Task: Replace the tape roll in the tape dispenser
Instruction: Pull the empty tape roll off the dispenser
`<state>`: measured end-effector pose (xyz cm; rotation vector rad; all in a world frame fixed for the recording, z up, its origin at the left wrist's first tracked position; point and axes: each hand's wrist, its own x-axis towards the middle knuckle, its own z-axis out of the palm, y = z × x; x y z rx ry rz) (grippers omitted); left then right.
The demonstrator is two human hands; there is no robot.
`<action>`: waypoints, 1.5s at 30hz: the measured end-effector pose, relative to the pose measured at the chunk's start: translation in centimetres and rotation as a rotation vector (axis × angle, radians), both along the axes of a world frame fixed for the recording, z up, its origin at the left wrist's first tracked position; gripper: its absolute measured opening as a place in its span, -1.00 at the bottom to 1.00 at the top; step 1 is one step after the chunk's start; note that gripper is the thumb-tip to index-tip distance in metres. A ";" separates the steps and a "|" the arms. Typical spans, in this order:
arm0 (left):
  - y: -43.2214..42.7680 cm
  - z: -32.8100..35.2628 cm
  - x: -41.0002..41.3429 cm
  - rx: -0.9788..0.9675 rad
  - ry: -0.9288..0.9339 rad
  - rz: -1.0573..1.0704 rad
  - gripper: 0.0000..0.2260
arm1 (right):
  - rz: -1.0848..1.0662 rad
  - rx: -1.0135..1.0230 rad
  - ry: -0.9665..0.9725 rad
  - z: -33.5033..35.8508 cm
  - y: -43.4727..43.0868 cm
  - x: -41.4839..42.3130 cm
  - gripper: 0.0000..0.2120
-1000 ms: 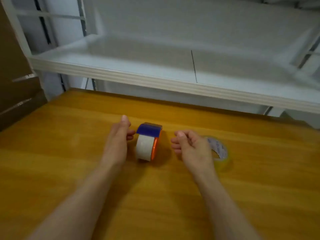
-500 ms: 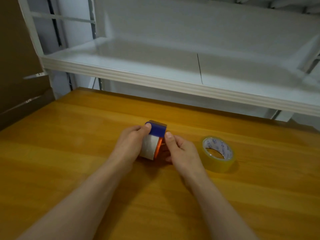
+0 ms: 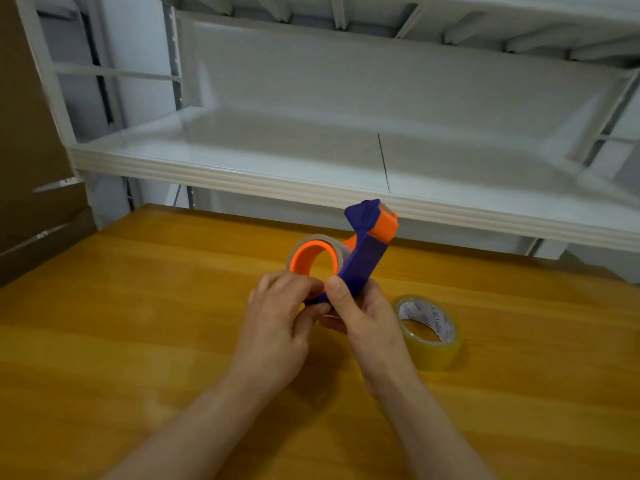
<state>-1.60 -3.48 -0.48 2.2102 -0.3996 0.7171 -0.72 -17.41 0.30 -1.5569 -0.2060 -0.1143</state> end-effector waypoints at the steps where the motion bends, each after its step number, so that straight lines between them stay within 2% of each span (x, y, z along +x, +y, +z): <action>1: 0.0 0.0 0.0 0.000 -0.002 -0.002 -0.82 | -0.023 -0.002 -0.007 -0.1 0.0 0.1 -0.55; 6: -0.1 -0.2 0.2 0.001 0.037 -0.055 -0.78 | -0.112 -0.040 -0.032 -0.2 -0.5 0.4 -0.61; 12: 0.4 -0.1 0.5 0.026 0.066 -0.089 -0.50 | -0.127 -0.021 0.035 0.3 -2.5 0.6 -0.50; 14: 0.5 -0.1 0.5 0.053 0.045 -0.084 -0.53 | -0.094 0.014 0.066 0.7 -2.8 0.4 -0.55; 16: 0.5 -0.2 0.5 0.067 -0.003 -0.083 -0.68 | -0.048 0.019 0.076 0.9 -2.7 0.1 -0.58; 18: 0.4 -0.5 0.5 0.056 -0.037 -0.059 -0.80 | -0.026 0.014 0.077 1.0 -2.4 -0.1 -0.51; 20: 0.3 -0.8 0.7 -0.033 -0.010 -0.041 -0.84 | -0.005 0.037 0.060 0.9 -2.2 -0.1 -0.45; 24: -0.3 -0.4 0.5 -0.319 0.122 -0.022 -0.80 | 0.055 0.136 0.048 1.0 -2.0 0.1 -0.62; 26: -0.6 0.0 0.2 -0.439 0.267 -0.074 -0.84 | 0.039 0.137 0.055 0.8 -2.0 0.2 -0.68; 29: -0.8 0.0 0.2 -0.532 0.354 -0.191 -0.91 | 0.023 0.159 0.094 0.6 -2.3 0.5 -0.65; 32: -0.8 -0.4 0.3 -0.468 0.373 -0.189 -0.87 | 0.030 0.190 0.139 0.4 -2.6 0.6 -0.63; 35: -0.9 -0.5 0.1 -0.260 0.208 -0.056 -0.88 | 0.026 0.149 0.137 0.3 -2.4 0.5 -0.62; 37: -0.9 -0.7 0.3 -0.194 0.127 0.001 -0.84 | -0.002 0.076 0.092 0.3 -2.0 0.3 -0.47; 39: -0.5 -0.6 0.3 -0.294 0.168 -0.024 -0.78 | -0.030 -0.045 -0.005 0.4 -1.8 0.3 -0.30; 41: -0.3 -0.6 0.5 -0.365 0.217 -0.086 -0.80 | -0.067 -0.117 -0.091 0.4 -1.8 0.3 -0.41; 43: -0.1 -0.6 0.6 -0.326 0.193 -0.084 -0.86 | -0.112 -0.088 -0.136 0.4 -2.1 0.4 -0.53; 45: -0.1 -0.5 0.7 -0.323 0.181 -0.077 -0.85 | -0.135 -0.053 -0.140 0.6 -2.4 0.5 -0.50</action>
